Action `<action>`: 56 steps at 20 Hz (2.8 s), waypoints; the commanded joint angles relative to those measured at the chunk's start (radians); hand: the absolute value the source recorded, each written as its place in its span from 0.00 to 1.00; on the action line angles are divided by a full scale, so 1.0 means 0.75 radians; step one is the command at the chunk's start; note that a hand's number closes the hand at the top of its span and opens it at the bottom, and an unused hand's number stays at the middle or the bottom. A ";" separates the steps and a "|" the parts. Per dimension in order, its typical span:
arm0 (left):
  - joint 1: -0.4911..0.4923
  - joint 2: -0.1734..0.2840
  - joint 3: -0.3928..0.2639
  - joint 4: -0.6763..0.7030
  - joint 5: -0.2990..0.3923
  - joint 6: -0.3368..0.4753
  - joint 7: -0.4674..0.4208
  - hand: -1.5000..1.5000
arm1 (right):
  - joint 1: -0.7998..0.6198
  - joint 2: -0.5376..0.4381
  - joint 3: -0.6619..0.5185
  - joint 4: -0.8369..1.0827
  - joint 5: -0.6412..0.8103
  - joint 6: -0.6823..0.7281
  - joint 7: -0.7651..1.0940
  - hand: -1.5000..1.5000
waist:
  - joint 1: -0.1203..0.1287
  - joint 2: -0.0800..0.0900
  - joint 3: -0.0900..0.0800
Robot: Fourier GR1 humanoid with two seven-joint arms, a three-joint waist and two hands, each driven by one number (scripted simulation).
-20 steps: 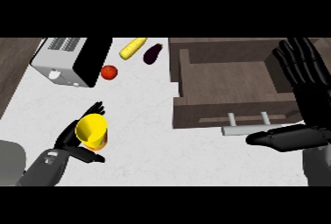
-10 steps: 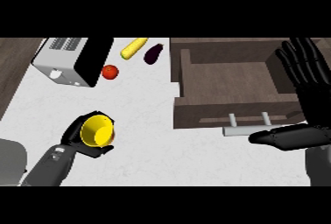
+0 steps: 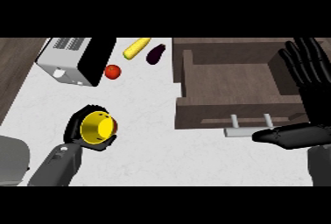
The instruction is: Pick up the cup, place it into the drawer and close the drawer
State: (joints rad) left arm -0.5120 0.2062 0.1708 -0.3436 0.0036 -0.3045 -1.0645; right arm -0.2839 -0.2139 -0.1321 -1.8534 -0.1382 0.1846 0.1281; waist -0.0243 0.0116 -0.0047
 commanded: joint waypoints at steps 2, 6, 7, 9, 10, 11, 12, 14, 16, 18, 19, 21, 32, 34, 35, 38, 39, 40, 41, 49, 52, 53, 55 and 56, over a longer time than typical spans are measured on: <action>0.005 -0.054 0.205 -0.031 0.176 0.160 -0.180 1.00 | 0.019 -0.011 0.002 -0.040 0.010 0.001 0.017 0.00 | 0.011 -0.007 0.001; -0.088 -0.117 0.151 -0.117 0.146 0.160 -0.101 1.00 | 0.096 0.018 0.005 -0.054 0.026 -0.002 -0.037 0.00 | 0.016 -0.015 0.005; -0.132 -0.141 0.117 -0.134 0.114 0.210 -0.047 1.00 | 0.033 -0.024 -0.035 -0.041 -0.032 0.024 0.009 0.00 | 0.018 -0.015 0.006; -0.155 -0.141 0.095 -0.172 0.105 0.177 -0.033 1.00 | 0.028 0.022 0.038 -0.036 0.046 -0.023 0.029 0.00 | 0.022 -0.015 0.005; -0.230 -0.098 0.118 -0.178 0.126 0.173 0.043 1.00 | 0.011 -0.004 0.027 -0.016 0.049 0.000 0.005 0.00 | 0.020 -0.014 0.006; -0.219 -0.193 0.083 -0.271 0.119 0.256 0.095 1.00 | 0.010 0.010 0.014 -0.032 0.062 -0.042 0.033 0.00 | 0.034 -0.021 0.007; -0.216 -0.179 0.068 -0.363 0.125 0.251 0.166 1.00 | 0.026 -0.024 -0.051 0.028 -0.002 0.008 -0.010 0.00 | 0.046 -0.025 0.008; -0.279 -0.200 0.031 -0.393 0.109 0.253 0.242 1.00 | -0.031 -0.031 -0.050 0.075 0.008 0.006 -0.015 0.00 | 0.039 -0.020 0.007; -0.370 -0.210 0.000 -0.494 0.117 0.258 0.414 1.00 | -0.005 -0.023 -0.027 0.066 0.044 -0.006 -0.010 0.00 | 0.049 -0.026 0.008; -0.421 -0.232 -0.007 -0.529 0.135 0.278 0.527 1.00 | 0.010 -0.006 -0.014 0.074 0.068 -0.006 -0.072 0.00 | 0.039 -0.021 0.007; -0.488 -0.271 -0.014 -0.580 0.135 0.369 0.589 1.00 | 0.013 -0.041 -0.055 0.040 0.004 0.027 -0.033 0.00 | 0.037 -0.027 0.008; -0.494 -0.260 -0.051 -0.680 0.128 0.384 0.721 1.00 | 0.040 -0.001 -0.034 -0.006 0.013 -0.014 0.008 0.00 | 0.040 -0.027 0.007; -0.913 -0.275 -0.247 -0.428 0.207 0.735 0.994 1.00 | -0.016 -0.031 -0.078 0.065 -0.002 0.012 -0.051 0.00 | -0.001 -0.010 0.007; -1.030 -0.275 -0.264 -0.297 0.247 0.798 1.050 1.00 | 0.018 0.017 0.007 0.012 0.049 -0.005 -0.038 0.00 | -0.035 -0.004 0.007; -1.027 -0.275 -0.322 -0.277 0.275 0.822 1.063 1.00 | 0.013 -0.016 -0.029 0.071 0.037 0.026 -0.084 0.00 | -0.033 -0.004 0.008; -1.094 -0.275 -0.415 -0.153 0.317 0.899 1.064 1.00 | -0.006 0.001 -0.013 0.086 0.037 0.027 -0.102 0.00 | -0.063 0.003 0.008; -1.119 -0.275 -0.445 -0.121 0.341 0.942 1.081 1.00 | -0.035 -0.014 -0.026 0.100 -0.004 0.053 -0.089 0.00 | -0.090 0.009 0.009; -1.112 -0.275 -0.426 -0.078 0.324 0.877 1.097 1.00 | -0.048 -0.035 -0.045 0.034 -0.006 0.027 -0.014 0.00 | -0.071 0.004 0.008; -1.096 -0.275 -0.434 -0.026 0.316 0.877 1.034 1.00 | -0.045 -0.013 -0.031 0.119 0.030 0.034 -0.116 0.00 | -0.084 0.019 0.009; -1.086 -0.275 -0.618 0.089 0.372 0.754 1.140 1.00 | -0.105 0.018 0.035 0.103 0.011 0.050 -0.080 0.00 | -0.197 0.041 0.010; -1.088 -0.275 -0.668 0.089 0.390 0.748 1.152 1.00 | -0.106 0.018 0.045 0.121 0.001 0.081 -0.120 0.00 | -0.208 0.043 0.010; -1.040 -0.275 -0.704 0.088 0.372 0.743 1.094 0.00 | -0.119 0.003 0.016 0.123 -0.009 0.073 -0.103 0.00 | -0.216 0.046 0.010; -1.016 -0.275 -0.695 0.061 0.432 0.735 1.086 0.00 | -0.181 0.009 0.048 0.120 -0.013 0.083 -0.081 0.00 | -0.241 0.053 0.008; -1.022 -0.275 -0.668 0.027 0.479 0.762 1.068 0.00 | -0.150 0.001 0.045 0.141 -0.012 0.106 -0.118 0.00 | -0.248 0.053 0.009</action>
State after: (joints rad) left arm -1.2997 0.0001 -0.3208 -0.2984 0.3097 0.2604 -0.2392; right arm -0.3847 -0.2090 -0.1066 -1.7610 -0.1376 0.2400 0.0543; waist -0.1840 0.0460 0.0021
